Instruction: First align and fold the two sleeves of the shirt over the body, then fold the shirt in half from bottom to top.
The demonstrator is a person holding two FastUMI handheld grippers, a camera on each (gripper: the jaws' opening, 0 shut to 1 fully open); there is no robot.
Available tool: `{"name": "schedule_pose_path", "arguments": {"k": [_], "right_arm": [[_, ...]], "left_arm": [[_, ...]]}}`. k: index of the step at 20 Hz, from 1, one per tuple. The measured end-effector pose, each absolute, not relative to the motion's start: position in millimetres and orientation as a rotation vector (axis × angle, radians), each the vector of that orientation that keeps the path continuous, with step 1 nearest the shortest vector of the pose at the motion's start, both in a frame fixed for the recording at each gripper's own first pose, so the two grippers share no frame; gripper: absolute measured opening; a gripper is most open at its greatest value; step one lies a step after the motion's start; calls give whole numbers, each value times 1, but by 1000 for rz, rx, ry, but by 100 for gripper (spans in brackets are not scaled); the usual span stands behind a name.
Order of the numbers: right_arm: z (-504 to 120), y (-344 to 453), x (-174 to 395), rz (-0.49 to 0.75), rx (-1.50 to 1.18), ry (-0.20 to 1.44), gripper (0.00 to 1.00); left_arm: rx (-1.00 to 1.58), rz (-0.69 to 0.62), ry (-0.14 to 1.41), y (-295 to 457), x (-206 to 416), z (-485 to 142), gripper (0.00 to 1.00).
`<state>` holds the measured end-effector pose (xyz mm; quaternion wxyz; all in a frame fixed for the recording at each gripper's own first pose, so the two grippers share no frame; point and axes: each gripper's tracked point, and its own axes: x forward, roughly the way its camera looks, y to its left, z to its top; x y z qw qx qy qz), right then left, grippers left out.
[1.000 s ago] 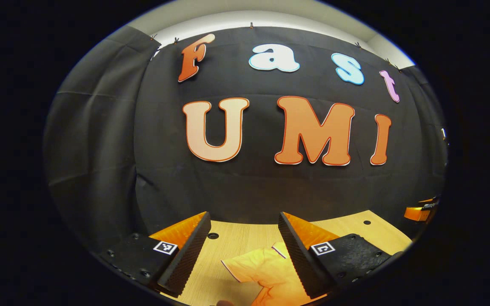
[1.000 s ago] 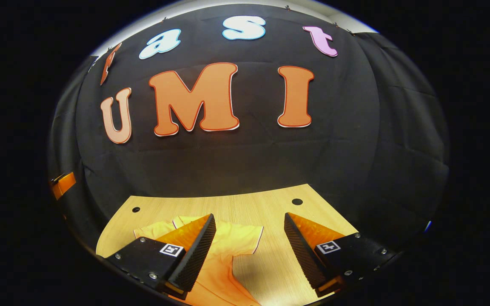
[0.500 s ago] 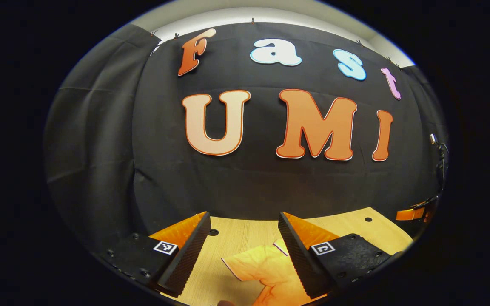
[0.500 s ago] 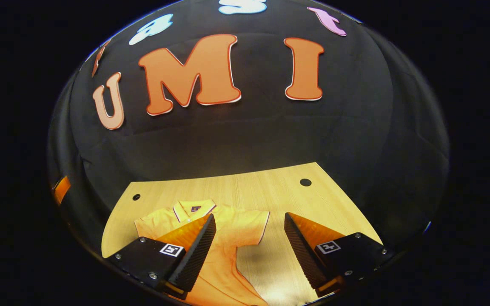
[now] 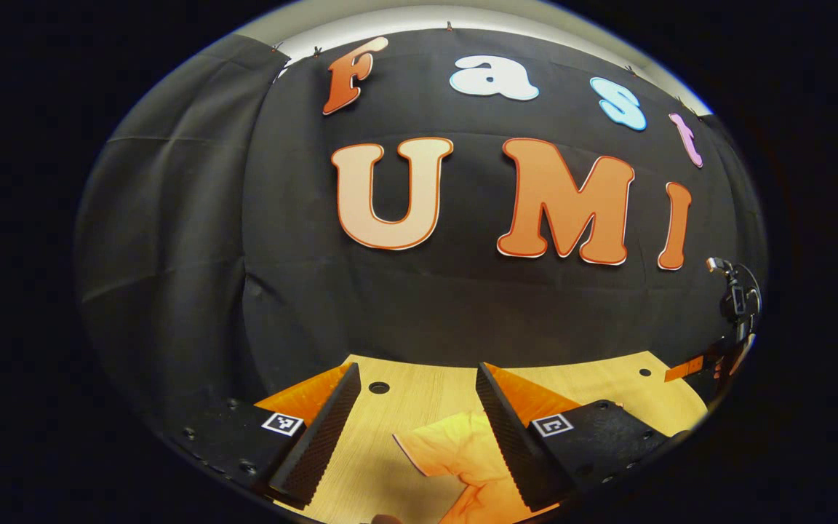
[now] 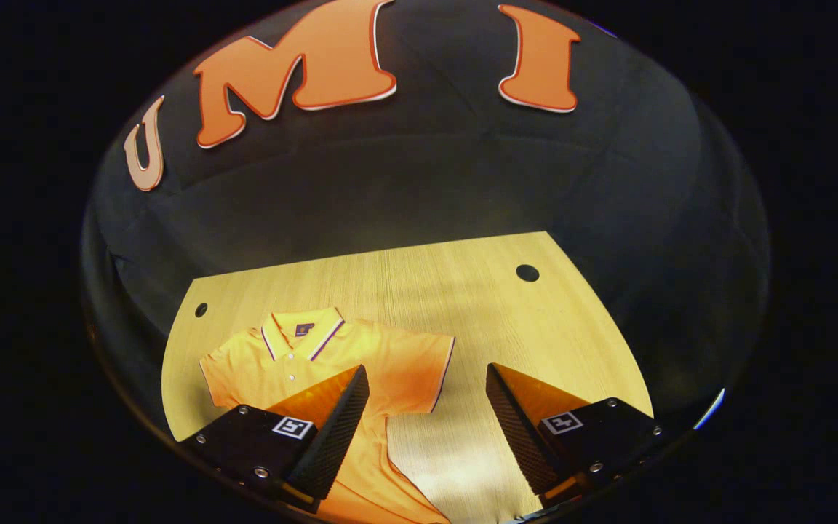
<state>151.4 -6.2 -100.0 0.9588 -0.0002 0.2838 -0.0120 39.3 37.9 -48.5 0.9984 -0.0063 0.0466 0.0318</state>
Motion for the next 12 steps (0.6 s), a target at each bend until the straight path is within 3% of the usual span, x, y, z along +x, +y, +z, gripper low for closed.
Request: {"name": "schedule_pose_path", "arguments": {"k": [12], "right_arm": [[-207, -27, 233, -96, 68, 895, 99]], "left_arm": [[10, 153, 160, 75, 50, -72, 98]]}}
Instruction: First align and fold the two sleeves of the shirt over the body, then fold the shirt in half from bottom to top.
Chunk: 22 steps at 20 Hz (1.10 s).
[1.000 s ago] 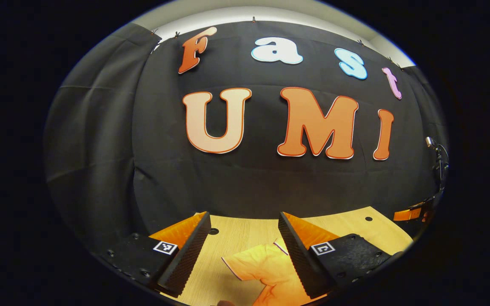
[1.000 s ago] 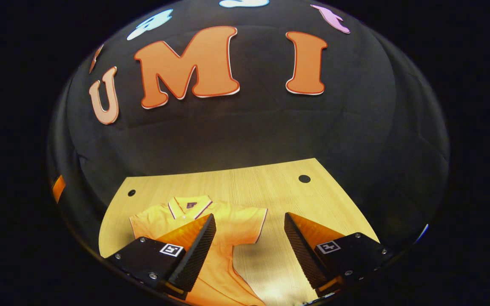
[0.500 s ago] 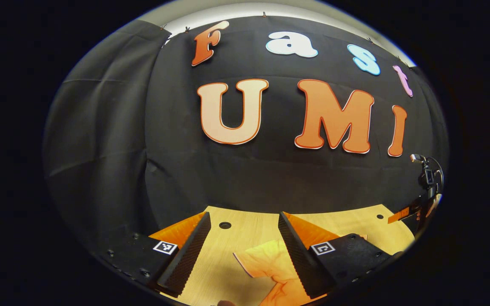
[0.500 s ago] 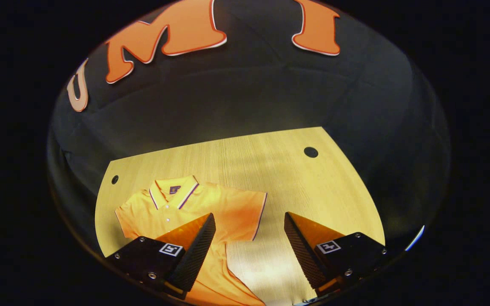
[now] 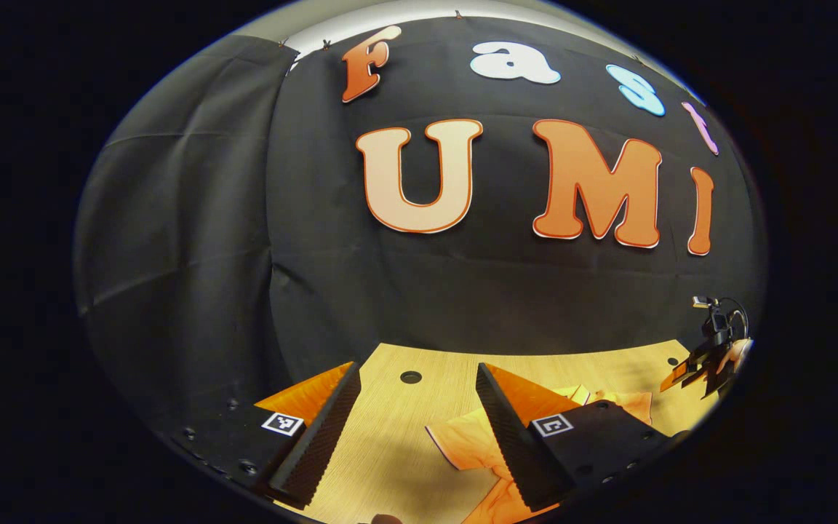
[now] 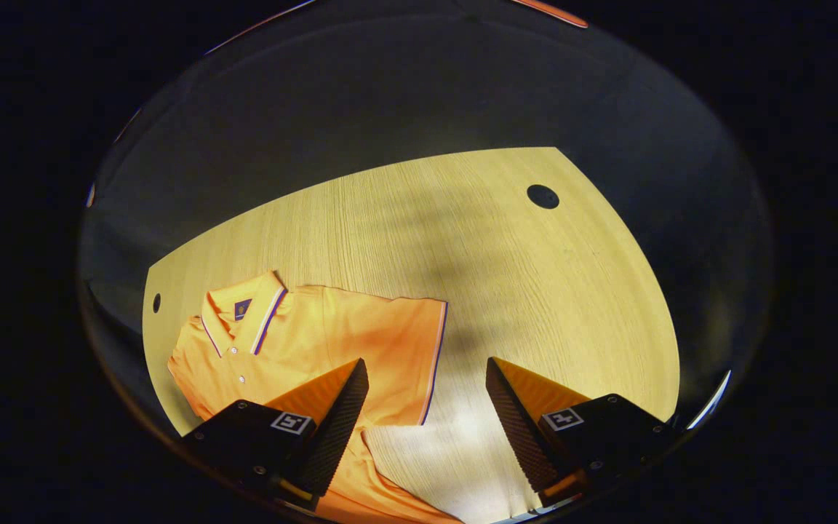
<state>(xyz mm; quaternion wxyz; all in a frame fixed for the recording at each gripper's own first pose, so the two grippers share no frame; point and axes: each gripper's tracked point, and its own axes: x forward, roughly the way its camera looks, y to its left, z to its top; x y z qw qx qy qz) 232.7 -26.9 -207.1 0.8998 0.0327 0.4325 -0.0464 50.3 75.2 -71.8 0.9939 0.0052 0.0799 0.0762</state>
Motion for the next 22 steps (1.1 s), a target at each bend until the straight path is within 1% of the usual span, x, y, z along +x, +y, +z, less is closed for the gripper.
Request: {"name": "schedule_pose_path", "arguments": {"k": [5, 7, 9, 10, 11, 12, 13, 14, 15, 18, 19, 20, 21, 22], "right_arm": [[-246, -33, 246, -131, 67, 984, 99], [-257, -37, 250, -140, 63, 1011, 98], [-269, -37, 250, -146, 54, 1038, 94], [-273, -36, 251, -144, 58, 1043, 88], [-277, -35, 251, -141, 63, 1054, 84], [-281, -34, 250, -139, 68, 1065, 79], [-286, -34, 250, -137, 71, 1077, 78], [-290, -33, 249, -136, 75, 1085, 73], [-289, -34, 249, -136, 69, 1081, 78], [-288, -32, 251, -132, 59, 1078, 78], [-288, -31, 250, -135, 64, 1073, 75], [-291, -30, 250, -137, 68, 1074, 64], [-290, -29, 253, -139, 86, 1066, 58], [-288, -27, 254, -140, 140, 1056, 40]], "left_arm": [[17, 171, 191, 79, 55, -81, 98], [10, 174, 204, 81, 57, -86, 98], [5, 171, 220, 83, 58, -92, 98], [6, 180, 228, 85, 58, -95, 98], [5, 185, 237, 86, 59, -99, 99], [3, 187, 245, 86, 60, -102, 98], [0, 188, 251, 87, 60, -103, 97], [1, 190, 254, 87, 59, -104, 98], [3, 195, 253, 88, 59, -102, 98], [11, 182, 254, 84, 58, -105, 97], [9, 177, 255, 83, 59, -104, 97], [2, 169, 254, 82, 59, -103, 98], [-5, 160, 255, 80, 60, -102, 98], [-9, 156, 260, 77, 62, -105, 98]]}}
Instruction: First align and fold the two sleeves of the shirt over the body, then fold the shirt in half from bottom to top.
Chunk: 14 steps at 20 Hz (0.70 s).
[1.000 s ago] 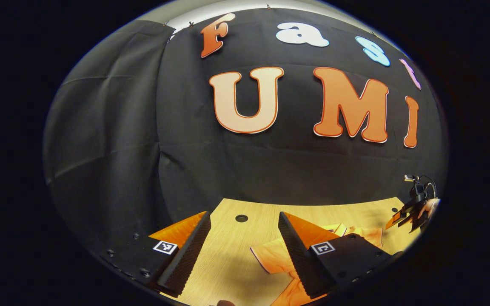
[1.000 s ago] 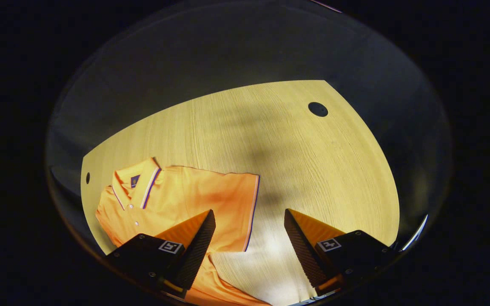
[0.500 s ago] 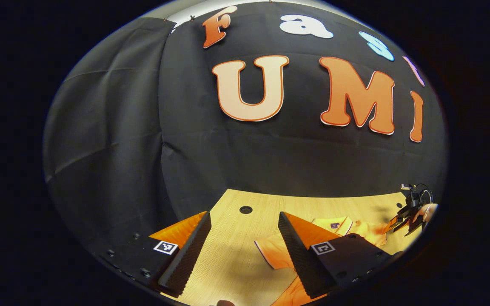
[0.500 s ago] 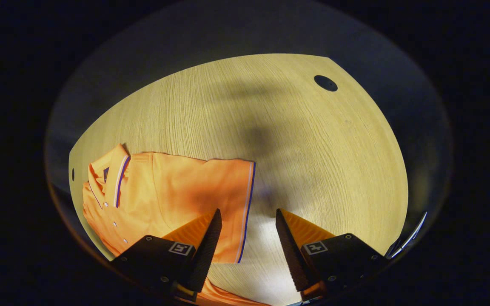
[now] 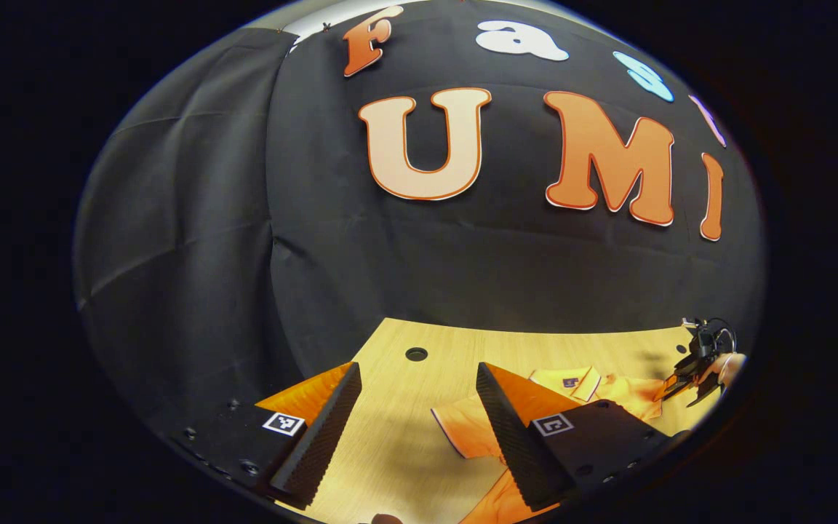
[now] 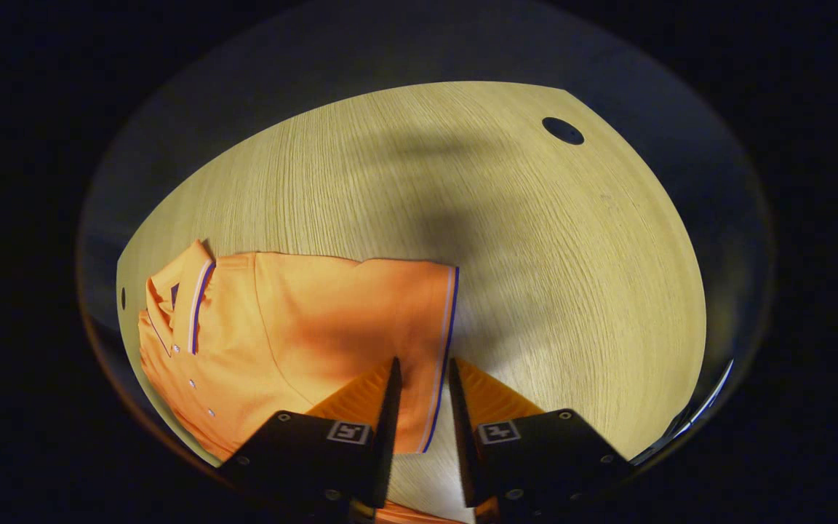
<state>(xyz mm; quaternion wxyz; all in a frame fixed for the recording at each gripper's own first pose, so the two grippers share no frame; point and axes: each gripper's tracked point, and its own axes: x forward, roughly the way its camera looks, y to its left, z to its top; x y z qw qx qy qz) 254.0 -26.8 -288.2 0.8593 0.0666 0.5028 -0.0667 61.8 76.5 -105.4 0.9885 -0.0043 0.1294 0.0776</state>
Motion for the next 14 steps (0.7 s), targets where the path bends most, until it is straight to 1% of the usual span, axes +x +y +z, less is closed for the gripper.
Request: {"name": "schedule_pose_path", "arguments": {"k": [1, 2, 3, 4, 5, 9, 14], "right_arm": [[-286, -24, 256, -144, 178, 1045, 22], [-289, -23, 254, -132, 194, 1041, 12], [-285, -23, 252, -135, 208, 1031, 11], [-282, -20, 253, -123, 220, 1025, 0], [-277, -20, 252, -123, 216, 1015, 0], [-256, -8, 245, -92, 163, 971, 0], [-207, 23, 236, -22, 80, 880, 0]], "left_arm": [[-10, 154, 264, 75, 63, -107, 98], [-11, 151, 264, 75, 63, -107, 97], [-12, 148, 261, 77, 62, -108, 98], [-13, 147, 258, 78, 61, -107, 98], [-12, 147, 257, 80, 61, -107, 96], [-23, 143, 251, 87, 57, -107, 98], [-33, 128, 232, 96, 51, -103, 97]]}}
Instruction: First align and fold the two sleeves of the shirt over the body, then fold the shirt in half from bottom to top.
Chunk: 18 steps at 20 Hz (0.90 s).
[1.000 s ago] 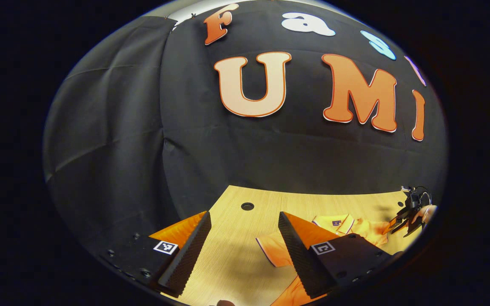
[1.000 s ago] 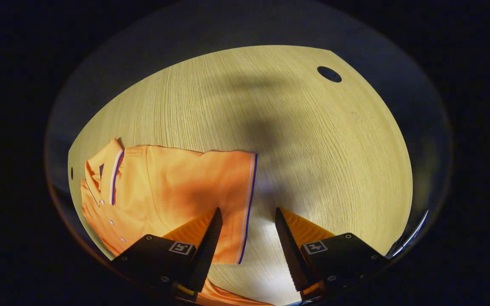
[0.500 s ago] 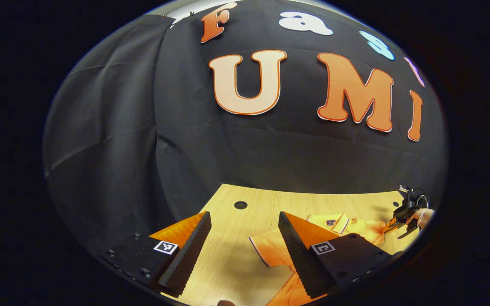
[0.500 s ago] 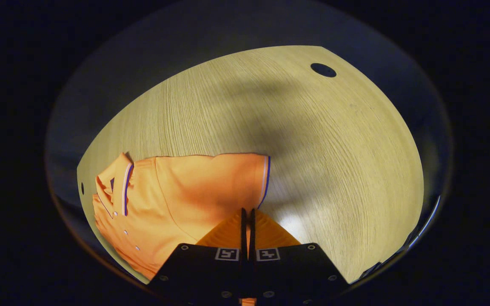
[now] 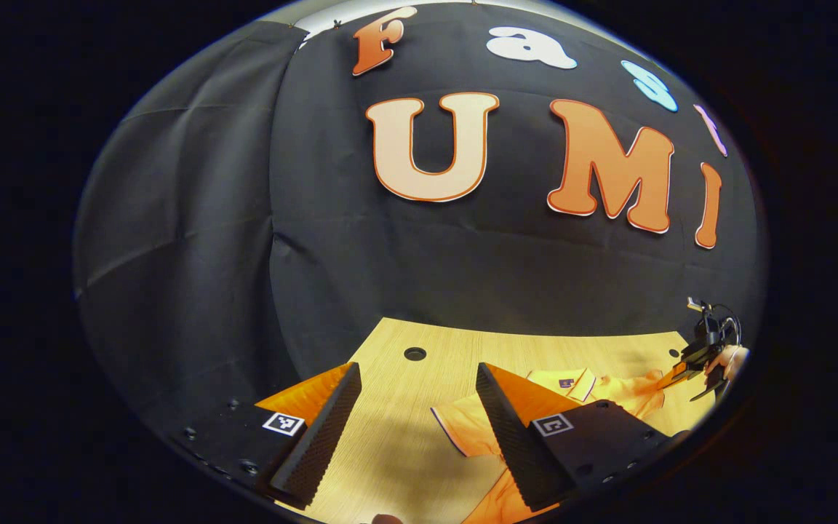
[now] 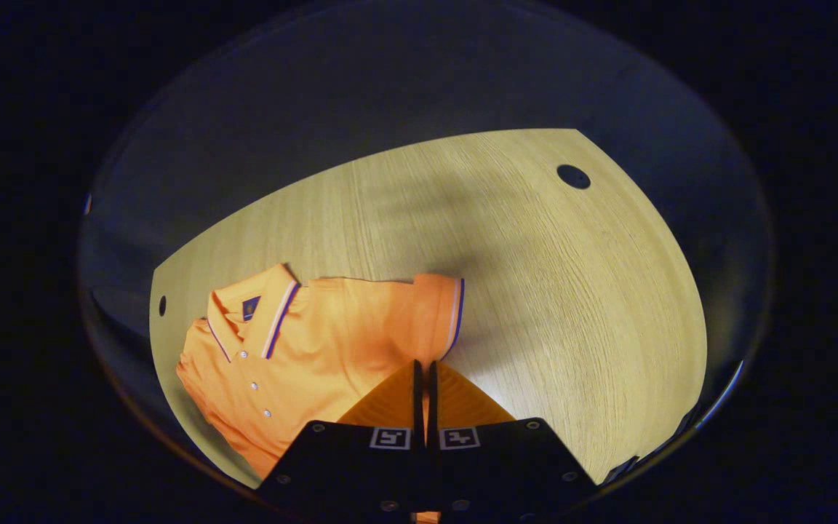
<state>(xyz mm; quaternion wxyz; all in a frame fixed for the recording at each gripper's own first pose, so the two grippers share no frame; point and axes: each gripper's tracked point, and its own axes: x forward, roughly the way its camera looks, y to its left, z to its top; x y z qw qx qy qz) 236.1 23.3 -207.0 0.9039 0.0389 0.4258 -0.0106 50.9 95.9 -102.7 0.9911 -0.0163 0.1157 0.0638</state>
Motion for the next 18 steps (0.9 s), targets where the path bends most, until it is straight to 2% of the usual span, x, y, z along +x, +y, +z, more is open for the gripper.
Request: {"name": "schedule_pose_path", "arguments": {"k": [7, 18], "right_arm": [[-167, 99, 215, 91, -31, 809, 0], [-191, 200, 197, 227, -81, 837, 2]], "left_arm": [[-42, 112, 207, 119, 44, -98, 97], [-77, 138, 224, 170, 39, -112, 98]]}}
